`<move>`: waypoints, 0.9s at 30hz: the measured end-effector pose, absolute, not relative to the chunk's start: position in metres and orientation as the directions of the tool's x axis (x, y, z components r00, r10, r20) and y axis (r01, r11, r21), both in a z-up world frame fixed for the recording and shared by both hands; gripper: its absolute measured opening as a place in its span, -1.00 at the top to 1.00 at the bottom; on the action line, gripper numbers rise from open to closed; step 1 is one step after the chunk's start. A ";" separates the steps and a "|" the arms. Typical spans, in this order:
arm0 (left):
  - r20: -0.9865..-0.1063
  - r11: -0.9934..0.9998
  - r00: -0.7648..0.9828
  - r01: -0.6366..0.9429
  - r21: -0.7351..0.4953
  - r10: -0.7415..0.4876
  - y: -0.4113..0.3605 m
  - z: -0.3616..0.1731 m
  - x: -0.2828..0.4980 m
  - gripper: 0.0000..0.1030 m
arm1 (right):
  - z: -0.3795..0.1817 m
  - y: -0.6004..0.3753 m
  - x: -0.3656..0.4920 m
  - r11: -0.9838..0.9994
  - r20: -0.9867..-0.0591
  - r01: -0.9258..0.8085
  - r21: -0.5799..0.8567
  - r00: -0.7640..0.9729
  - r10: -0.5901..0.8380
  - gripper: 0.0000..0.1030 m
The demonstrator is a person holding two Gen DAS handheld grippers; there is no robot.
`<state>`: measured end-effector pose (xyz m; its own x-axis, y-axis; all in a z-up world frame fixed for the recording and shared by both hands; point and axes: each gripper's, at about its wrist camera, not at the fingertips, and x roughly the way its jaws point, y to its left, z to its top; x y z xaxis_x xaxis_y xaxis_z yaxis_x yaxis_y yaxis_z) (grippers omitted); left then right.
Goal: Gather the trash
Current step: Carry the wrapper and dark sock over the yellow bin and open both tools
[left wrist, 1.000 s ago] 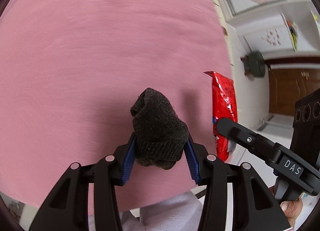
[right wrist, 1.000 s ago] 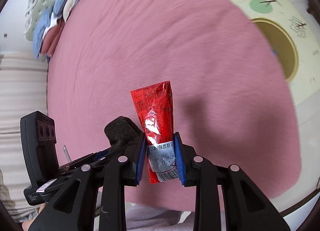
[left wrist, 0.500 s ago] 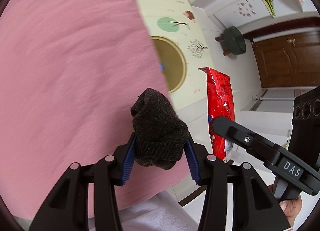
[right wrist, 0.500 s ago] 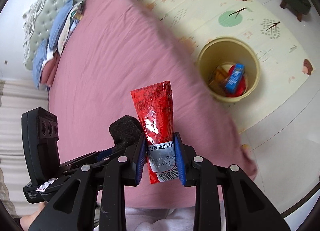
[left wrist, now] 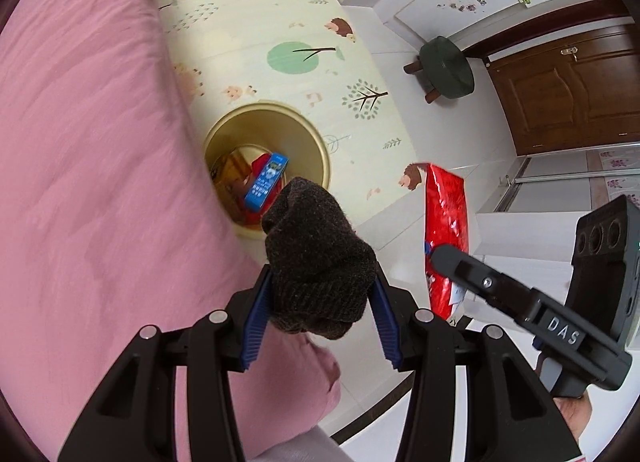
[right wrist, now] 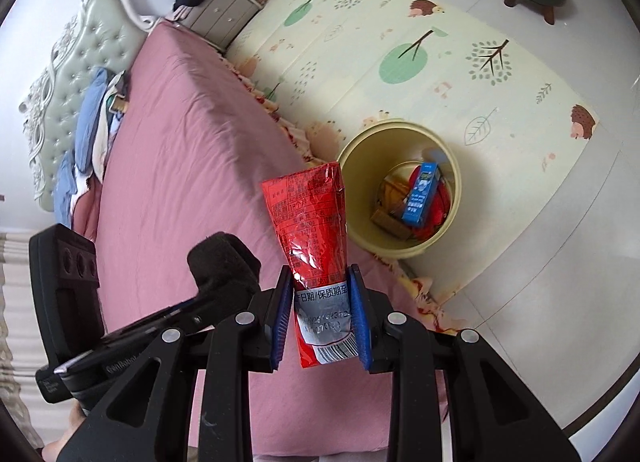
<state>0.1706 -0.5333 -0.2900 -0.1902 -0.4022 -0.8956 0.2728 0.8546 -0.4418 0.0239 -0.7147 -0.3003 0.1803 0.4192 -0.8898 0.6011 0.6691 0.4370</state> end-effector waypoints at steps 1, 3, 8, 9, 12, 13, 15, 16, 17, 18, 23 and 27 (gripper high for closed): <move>-0.894 0.853 -0.195 0.274 -0.444 -0.402 -0.540 -0.292 0.176 0.08 | -0.304 -0.720 0.028 0.666 -0.889 0.604 0.437 0.179 0.421 0.47; -0.893 0.850 -0.207 0.283 -0.445 -0.399 -0.549 -0.298 0.186 0.08 | -0.309 -0.728 0.035 0.666 -0.889 0.605 0.436 0.174 0.423 0.47; -0.895 0.847 -0.228 0.301 -0.439 -0.383 -0.563 -0.317 0.208 0.08 | -0.324 -0.741 0.057 0.663 -0.891 0.614 0.429 0.166 0.423 0.47; -0.896 0.848 -0.230 0.300 -0.437 -0.380 -0.565 -0.320 0.212 0.08 | -0.327 -0.744 0.061 0.662 -0.891 0.616 0.427 0.164 0.423 0.47; -0.895 0.848 -0.235 0.299 -0.437 -0.378 -0.573 -0.328 0.226 0.08 | -0.335 -0.749 0.073 0.657 -0.887 0.617 0.432 0.160 0.433 0.47; -0.893 0.845 -0.240 0.300 -0.442 -0.381 -0.577 -0.331 0.231 0.08 | -0.338 -0.751 0.078 0.661 -0.888 0.615 0.430 0.155 0.433 0.47; -0.893 0.844 -0.241 0.306 -0.441 -0.380 -0.583 -0.335 0.237 0.08 | -0.344 -0.754 0.084 0.665 -0.887 0.611 0.429 0.146 0.438 0.47; -0.893 0.841 -0.243 0.312 -0.442 -0.379 -0.586 -0.338 0.241 0.08 | -0.348 -0.755 0.088 0.668 -0.887 0.609 0.428 0.142 0.438 0.47; -0.893 0.839 -0.245 0.317 -0.442 -0.378 -0.588 -0.340 0.243 0.08 | -0.350 -0.756 0.091 0.671 -0.888 0.607 0.426 0.138 0.440 0.46; -0.892 0.837 -0.248 0.319 -0.444 -0.378 -0.591 -0.344 0.247 0.08 | -0.352 -0.757 0.093 0.673 -0.889 0.607 0.423 0.135 0.437 0.45; -0.893 0.836 -0.257 0.328 -0.439 -0.368 -0.600 -0.357 0.258 0.08 | -0.361 -0.765 0.104 0.682 -0.896 0.605 0.410 0.128 0.426 0.45; -0.895 0.832 -0.258 0.341 -0.437 -0.364 -0.604 -0.361 0.263 0.00 | -0.363 -0.771 0.108 0.682 -0.898 0.607 0.408 0.131 0.420 0.43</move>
